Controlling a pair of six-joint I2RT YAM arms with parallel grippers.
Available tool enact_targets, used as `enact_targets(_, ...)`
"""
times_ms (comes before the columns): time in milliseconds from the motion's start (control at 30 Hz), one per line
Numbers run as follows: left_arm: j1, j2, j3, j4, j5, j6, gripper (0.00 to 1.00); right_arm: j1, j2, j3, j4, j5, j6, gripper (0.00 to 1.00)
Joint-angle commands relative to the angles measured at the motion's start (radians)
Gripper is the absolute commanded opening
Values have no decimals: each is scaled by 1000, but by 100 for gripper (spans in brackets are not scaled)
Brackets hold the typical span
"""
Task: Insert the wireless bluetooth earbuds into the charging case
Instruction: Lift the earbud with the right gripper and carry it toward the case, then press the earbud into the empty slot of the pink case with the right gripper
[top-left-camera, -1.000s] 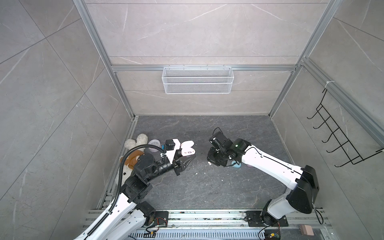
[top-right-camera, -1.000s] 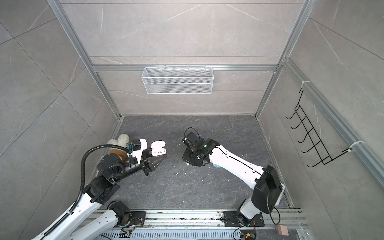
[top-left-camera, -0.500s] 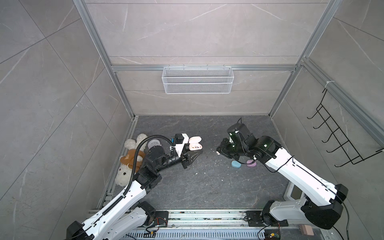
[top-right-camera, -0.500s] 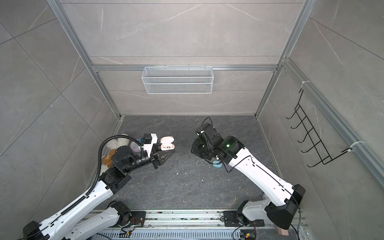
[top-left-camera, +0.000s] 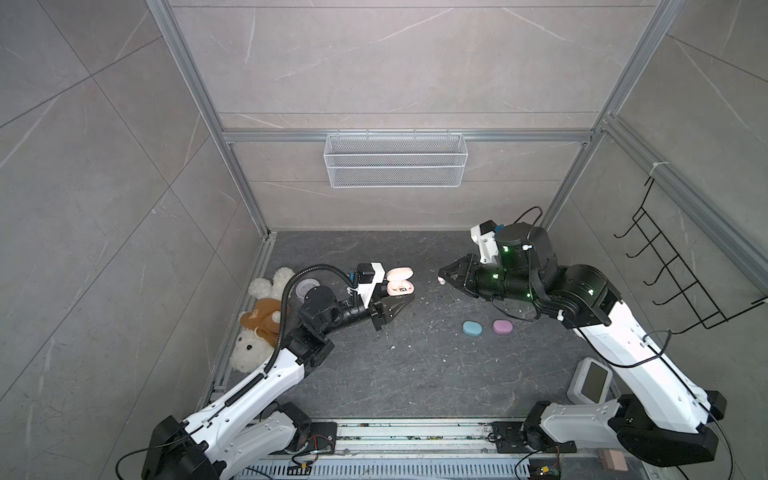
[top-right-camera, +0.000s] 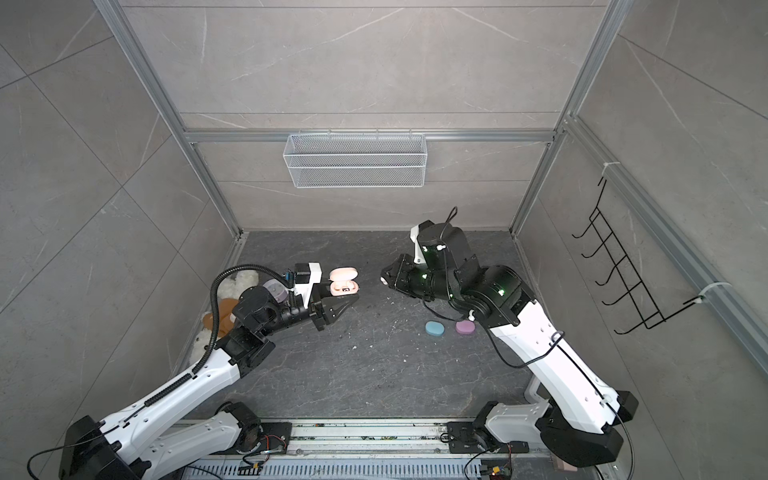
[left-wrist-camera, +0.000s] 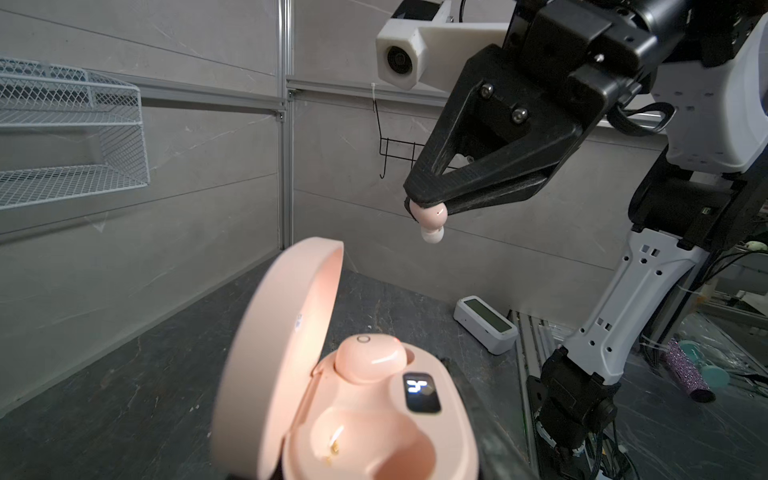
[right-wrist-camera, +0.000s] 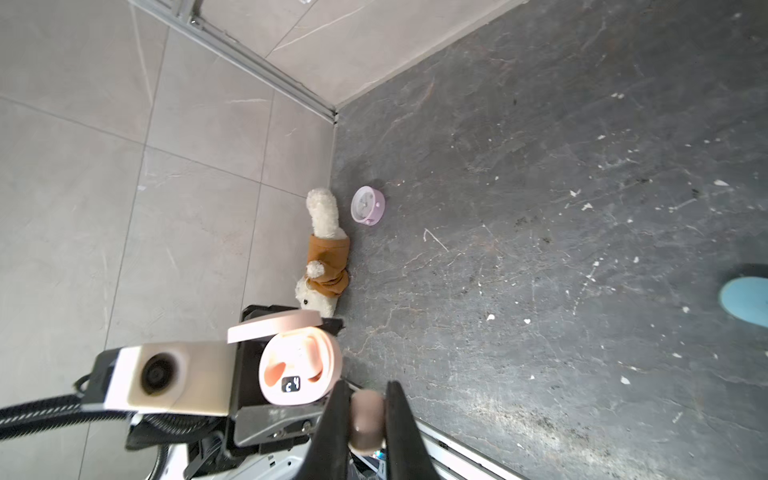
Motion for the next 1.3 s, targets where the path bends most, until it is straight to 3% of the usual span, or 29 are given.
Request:
enact_targets(0,5,34,17,178,42,-40,19,-3,-16,29,33,-66,-55,14)
enact_targets(467,5,185,60,420,122,-165,19,11,-21,16,178,-185,-49,14)
enact_targets(1267,3,161,61,387,123,-144,20,80,21,-114,358,-173,35,14)
